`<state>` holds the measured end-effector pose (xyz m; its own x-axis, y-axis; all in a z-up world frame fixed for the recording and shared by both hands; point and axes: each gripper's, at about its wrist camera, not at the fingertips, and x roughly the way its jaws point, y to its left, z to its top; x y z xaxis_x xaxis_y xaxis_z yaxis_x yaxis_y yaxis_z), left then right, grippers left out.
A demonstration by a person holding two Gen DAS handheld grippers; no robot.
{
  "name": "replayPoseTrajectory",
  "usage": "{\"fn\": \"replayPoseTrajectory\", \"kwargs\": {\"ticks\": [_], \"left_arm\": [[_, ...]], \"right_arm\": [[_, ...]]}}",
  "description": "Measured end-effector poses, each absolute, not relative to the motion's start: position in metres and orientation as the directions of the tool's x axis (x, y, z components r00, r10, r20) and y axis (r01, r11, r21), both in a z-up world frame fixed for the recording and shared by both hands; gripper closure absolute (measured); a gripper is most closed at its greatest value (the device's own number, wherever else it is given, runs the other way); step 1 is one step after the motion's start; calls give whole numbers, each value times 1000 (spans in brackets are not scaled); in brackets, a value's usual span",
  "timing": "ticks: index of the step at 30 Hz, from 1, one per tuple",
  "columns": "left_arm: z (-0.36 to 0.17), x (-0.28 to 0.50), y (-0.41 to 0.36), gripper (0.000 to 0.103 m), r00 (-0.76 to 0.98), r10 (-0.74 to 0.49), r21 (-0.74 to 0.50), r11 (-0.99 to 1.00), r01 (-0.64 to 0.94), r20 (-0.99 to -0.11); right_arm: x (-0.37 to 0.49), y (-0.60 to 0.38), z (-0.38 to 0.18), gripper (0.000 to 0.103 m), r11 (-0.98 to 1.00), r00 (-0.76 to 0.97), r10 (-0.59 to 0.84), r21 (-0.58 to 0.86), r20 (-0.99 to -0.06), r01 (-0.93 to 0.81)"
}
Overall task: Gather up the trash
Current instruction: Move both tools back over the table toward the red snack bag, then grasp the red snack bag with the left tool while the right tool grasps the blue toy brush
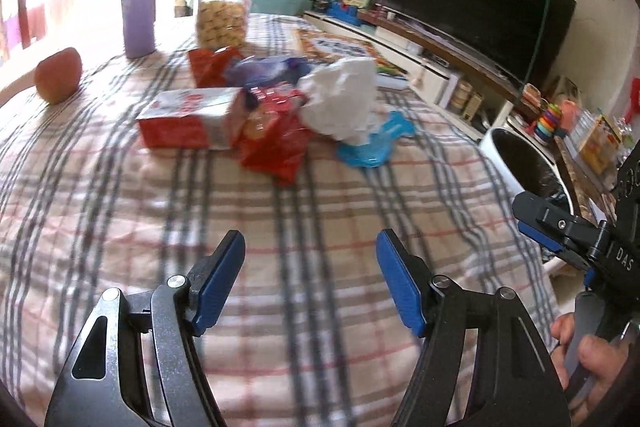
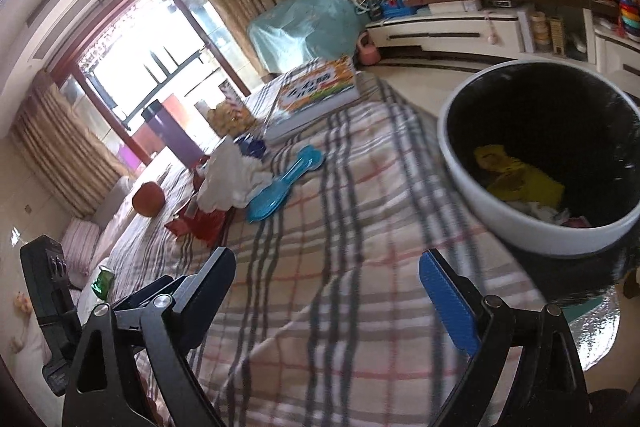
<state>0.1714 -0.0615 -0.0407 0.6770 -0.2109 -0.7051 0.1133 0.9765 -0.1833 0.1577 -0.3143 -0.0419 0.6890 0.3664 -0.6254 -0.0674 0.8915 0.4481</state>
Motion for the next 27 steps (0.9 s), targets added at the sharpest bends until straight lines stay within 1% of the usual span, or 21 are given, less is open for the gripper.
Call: {"fn": "replayPoseTrajectory", "kwargs": {"ticks": [6,20,22,24,27], "left_arm": [[-46,177,-46,34,678,-189,-181,980,84,-710],[-45,204,-40,34,682,-164,-136,986,96,-713],[-44,211,-39,34,686,-160,-129,987,98,-710],[-42,219,-37,35,692,-157,-122,987,100,-705],[-43,228,-36,40,693,-154,-116,988,101,-704]], "right_arm": [[167,-297,-49,9,893,668,381,442,-640,-86],[199,-272,-53,9,898,650,395,423,-649,-124],[208,-267,-55,12,898,644,400,419,-652,-134],[215,-264,-58,21,899,634,400,416,-661,-134],[227,-258,-62,31,896,616,411,423,-672,-136]]}}
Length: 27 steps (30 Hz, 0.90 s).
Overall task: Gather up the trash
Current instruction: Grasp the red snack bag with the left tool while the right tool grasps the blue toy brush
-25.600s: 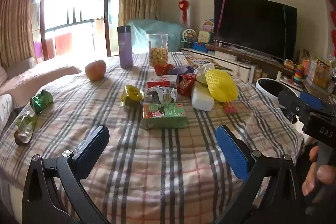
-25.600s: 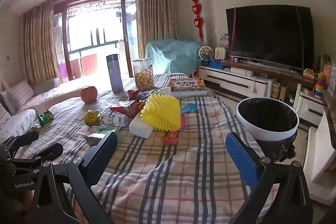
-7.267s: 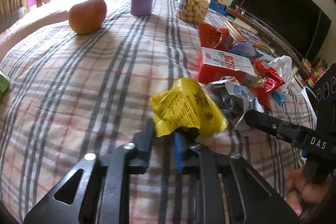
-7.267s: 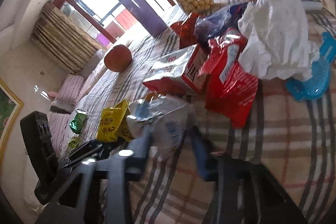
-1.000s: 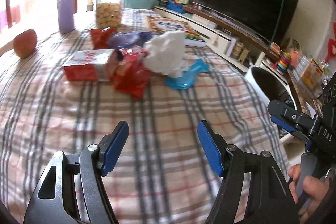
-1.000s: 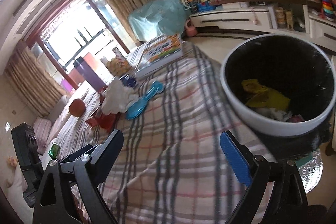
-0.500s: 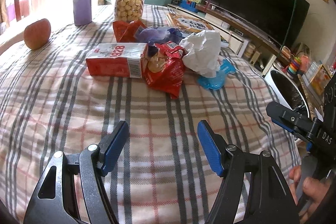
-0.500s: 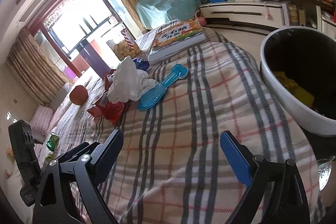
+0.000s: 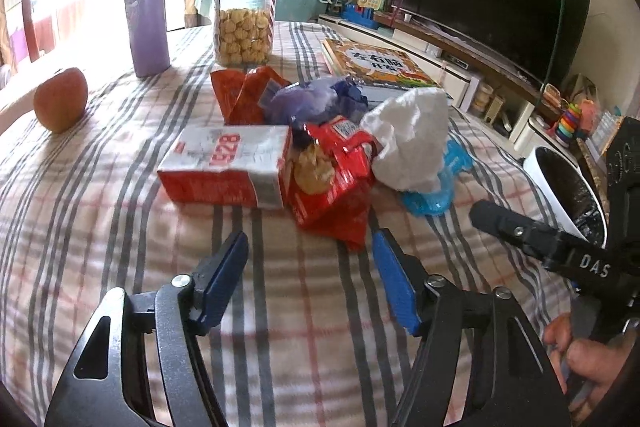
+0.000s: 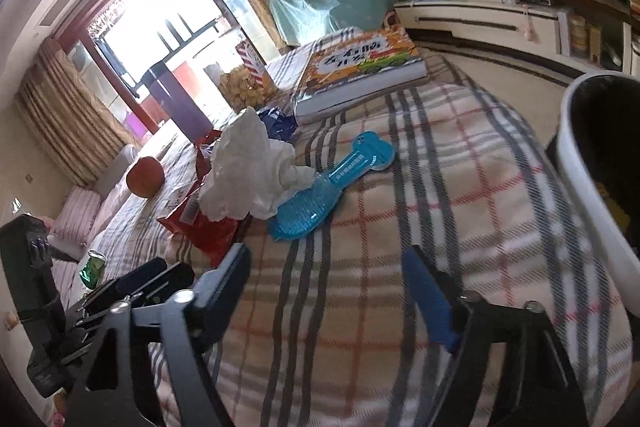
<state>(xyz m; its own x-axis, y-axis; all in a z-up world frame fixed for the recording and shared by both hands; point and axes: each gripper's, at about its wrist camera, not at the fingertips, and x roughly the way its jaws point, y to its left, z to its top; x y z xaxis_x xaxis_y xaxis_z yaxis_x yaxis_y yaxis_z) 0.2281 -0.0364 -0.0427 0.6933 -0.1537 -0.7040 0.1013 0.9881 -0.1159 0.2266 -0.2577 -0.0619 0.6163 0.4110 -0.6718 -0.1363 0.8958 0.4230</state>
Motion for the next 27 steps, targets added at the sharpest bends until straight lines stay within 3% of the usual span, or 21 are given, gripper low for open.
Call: {"fn": "replayPoseTrajectory", "kwargs": {"ticks": [6,10,12,13,18,25,26,27], "left_arm": [[-49,252,-38,55,676,-171,-124,985,117,-717],[-55,264,-43,81,657,-197,-132,980,148,-728],[-56,264,-47,88,657,-204,-129,978,162,-726],[-56,263,-48,91,658,-206,-126,978,168,-725],[-52,255,-48,97,664,-222,-134,974,181,-714],[-43,229,-51,99,668,-264,-176,964,197,-696],[-42,224,-52,99,669,-270,-181,963,201,-693],[-40,220,-54,99,668,-276,-186,961,205,-691]], "right_arm": [[250,-242,-69,34,899,596,415,412,-688,-150],[263,-231,-69,39,909,593,403,379,-697,-172],[268,-226,-72,61,917,581,393,355,-713,-184],[269,-226,-72,65,916,580,394,354,-713,-188],[260,-236,-67,82,904,592,418,375,-689,-202],[231,-252,-57,91,885,604,452,414,-657,-212],[227,-254,-55,103,882,606,456,420,-652,-212],[221,-258,-54,103,880,610,459,427,-646,-210]]}}
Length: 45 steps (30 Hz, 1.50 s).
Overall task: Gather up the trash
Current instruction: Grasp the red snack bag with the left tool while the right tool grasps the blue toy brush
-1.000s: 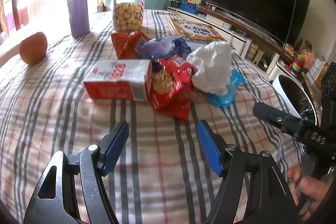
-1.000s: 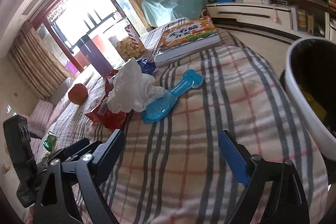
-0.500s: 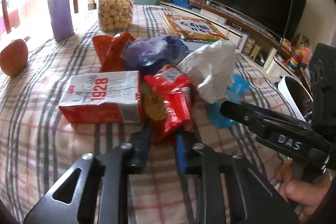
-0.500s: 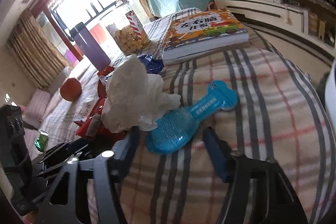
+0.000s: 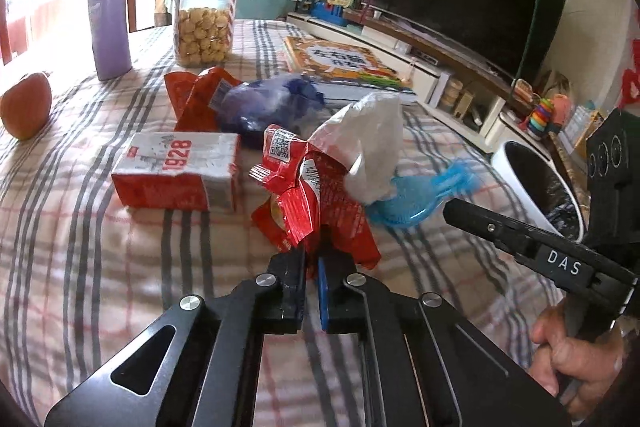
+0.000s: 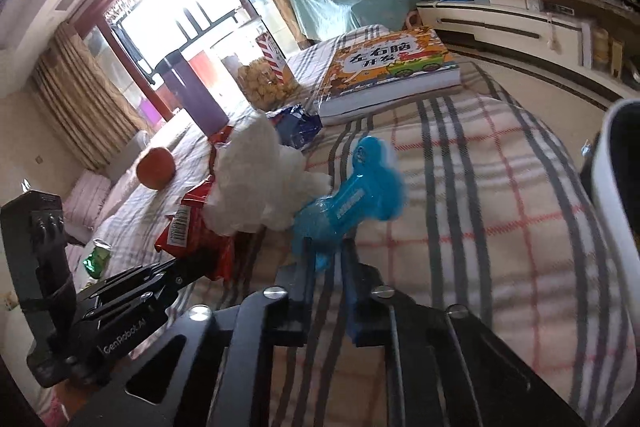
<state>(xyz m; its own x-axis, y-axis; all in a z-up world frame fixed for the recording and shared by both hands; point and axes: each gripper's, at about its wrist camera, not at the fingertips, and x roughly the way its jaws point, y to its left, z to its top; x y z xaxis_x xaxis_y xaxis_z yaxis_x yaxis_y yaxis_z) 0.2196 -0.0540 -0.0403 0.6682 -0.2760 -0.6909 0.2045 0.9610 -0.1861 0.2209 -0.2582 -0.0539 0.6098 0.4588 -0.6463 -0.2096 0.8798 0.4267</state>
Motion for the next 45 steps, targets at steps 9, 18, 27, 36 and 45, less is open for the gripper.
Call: {"fn": "replayPoseTrajectory", "kwargs": {"ticks": [9,18,27,36,45], "left_arm": [[-39,192,-60,99,656,-296,-199,955,220,-695],[-42,182,-39,99,651,-272,-206,962,179,-709],[-38,178,-35,99,665,-258,-206,966,159,-701],[-20,170,-38,99,704,-286,-216,958,189,-650],[-23,164,-14,99,712,-239,-213,969,127,-661]], "right_arm": [[204,-275,-48,80,901,626,421,385,-656,-202],[249,-240,-45,31,877,546,381,104,-746,-470],[256,-220,-64,59,832,499,314,-19,-808,-555],[230,-260,-45,96,879,513,446,251,-734,-405],[243,-226,-46,52,833,505,368,36,-781,-552]]}}
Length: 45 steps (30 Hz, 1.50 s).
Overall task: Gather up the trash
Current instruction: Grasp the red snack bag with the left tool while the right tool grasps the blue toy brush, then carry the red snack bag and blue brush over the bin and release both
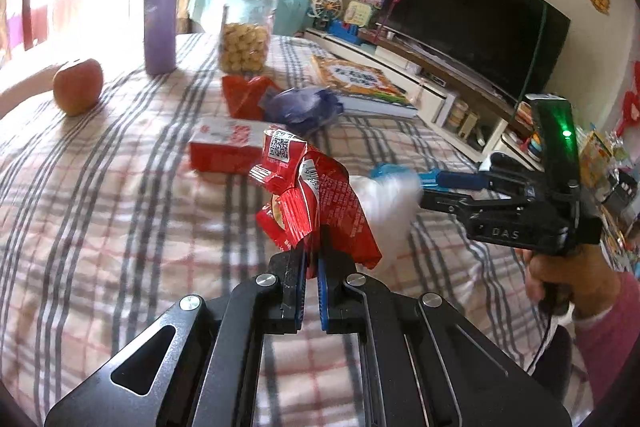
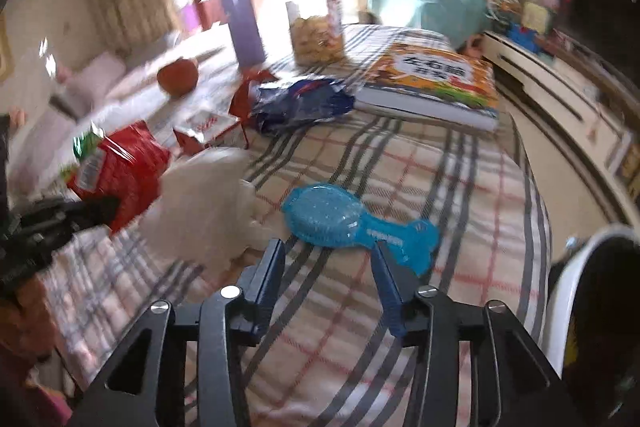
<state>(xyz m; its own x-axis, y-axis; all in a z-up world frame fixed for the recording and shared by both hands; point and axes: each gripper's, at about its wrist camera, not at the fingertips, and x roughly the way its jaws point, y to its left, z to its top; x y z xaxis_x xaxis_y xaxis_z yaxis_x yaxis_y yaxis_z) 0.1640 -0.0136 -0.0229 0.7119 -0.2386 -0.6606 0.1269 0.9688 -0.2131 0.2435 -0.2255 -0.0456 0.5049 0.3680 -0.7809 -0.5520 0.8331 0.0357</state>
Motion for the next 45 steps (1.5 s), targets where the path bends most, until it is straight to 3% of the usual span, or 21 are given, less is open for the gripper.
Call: {"fn": "replayPoseTrajectory", "kwargs": {"ticks": [3,9,10,12,29,45], "left_arm": [[-27,163,-10,99,706,-232,-210,970,119,-669],[-30,163,-9,99,701,-234,-217,969,115,-674],[-30,163,-9,99,702,-234,-216,969,116,-673],[-30,164,-10,99,702,-237,-217,969,119,-672],[-8,161,-68,99,688,-366,-227,930,288,-627],[-11,166,-183,99,586,-485,-191,850,492,-649]], "right_arm": [[254,-211,-54,43,805,496,319,-45,-808,-592],[279,-201,-67,45,799,467,302,-46,-831,-600],[279,-201,-69,48,802,458,305,-34,-835,-596],[275,-202,-71,73,811,464,310,-24,-830,-585],[206,-294,-41,73,893,555,449,343,-700,-291],[161,-400,-28,73,898,667,379,429,-642,-97]]}}
